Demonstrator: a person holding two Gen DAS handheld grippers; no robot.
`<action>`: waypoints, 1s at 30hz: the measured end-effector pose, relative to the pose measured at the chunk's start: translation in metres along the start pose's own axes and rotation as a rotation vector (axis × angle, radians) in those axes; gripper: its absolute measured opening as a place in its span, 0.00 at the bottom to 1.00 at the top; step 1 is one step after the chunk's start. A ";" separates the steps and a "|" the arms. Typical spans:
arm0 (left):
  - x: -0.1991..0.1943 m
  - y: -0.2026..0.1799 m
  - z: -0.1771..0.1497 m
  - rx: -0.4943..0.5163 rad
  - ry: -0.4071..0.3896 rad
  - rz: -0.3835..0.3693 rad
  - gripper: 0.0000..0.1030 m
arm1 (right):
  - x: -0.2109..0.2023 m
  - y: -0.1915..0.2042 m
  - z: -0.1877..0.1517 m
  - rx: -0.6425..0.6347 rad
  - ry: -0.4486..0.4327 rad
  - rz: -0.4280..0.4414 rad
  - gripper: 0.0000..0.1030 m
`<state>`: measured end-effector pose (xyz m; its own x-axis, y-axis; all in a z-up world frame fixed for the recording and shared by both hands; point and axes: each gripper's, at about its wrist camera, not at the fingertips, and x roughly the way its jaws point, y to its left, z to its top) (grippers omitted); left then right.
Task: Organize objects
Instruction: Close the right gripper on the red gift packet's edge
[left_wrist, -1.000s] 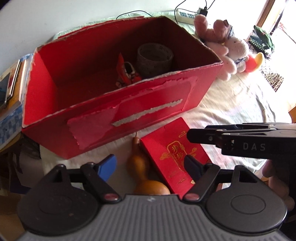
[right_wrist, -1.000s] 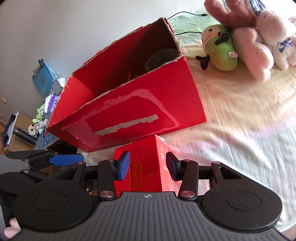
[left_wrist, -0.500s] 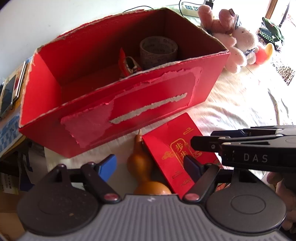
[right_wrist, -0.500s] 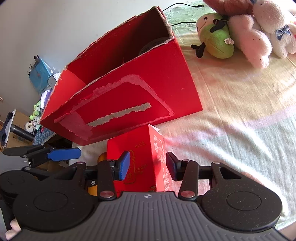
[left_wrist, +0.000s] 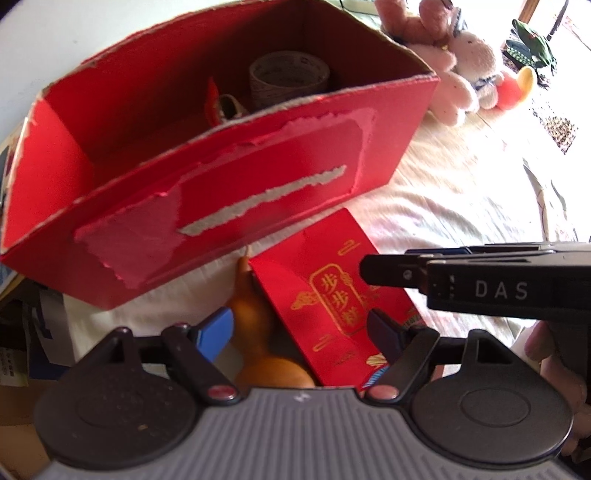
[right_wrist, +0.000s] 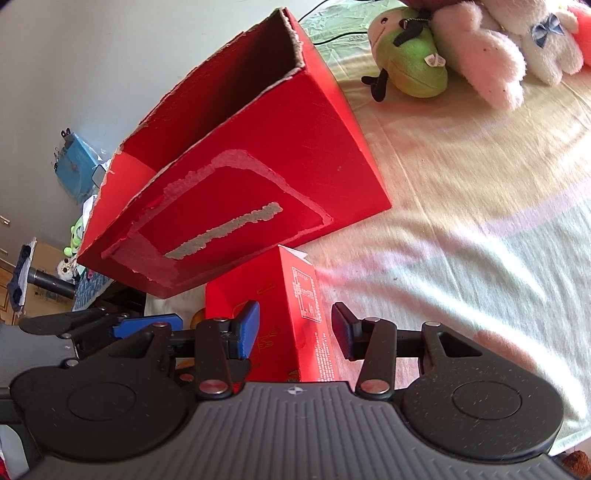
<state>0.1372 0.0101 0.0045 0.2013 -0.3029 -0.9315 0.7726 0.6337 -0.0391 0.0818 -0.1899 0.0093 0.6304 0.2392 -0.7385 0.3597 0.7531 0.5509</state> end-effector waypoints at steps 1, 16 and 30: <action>0.002 0.000 0.000 0.002 0.007 -0.007 0.78 | 0.001 -0.001 0.001 0.006 0.002 0.001 0.46; 0.009 -0.011 0.003 0.063 0.017 -0.041 0.76 | 0.007 -0.009 0.000 0.045 0.030 0.031 0.45; 0.014 -0.017 0.008 0.092 0.018 -0.103 0.81 | 0.003 -0.014 0.000 0.057 0.033 0.026 0.45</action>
<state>0.1316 -0.0102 -0.0056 0.1083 -0.3499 -0.9305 0.8407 0.5317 -0.1021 0.0788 -0.2001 -0.0011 0.6177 0.2791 -0.7353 0.3822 0.7106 0.5908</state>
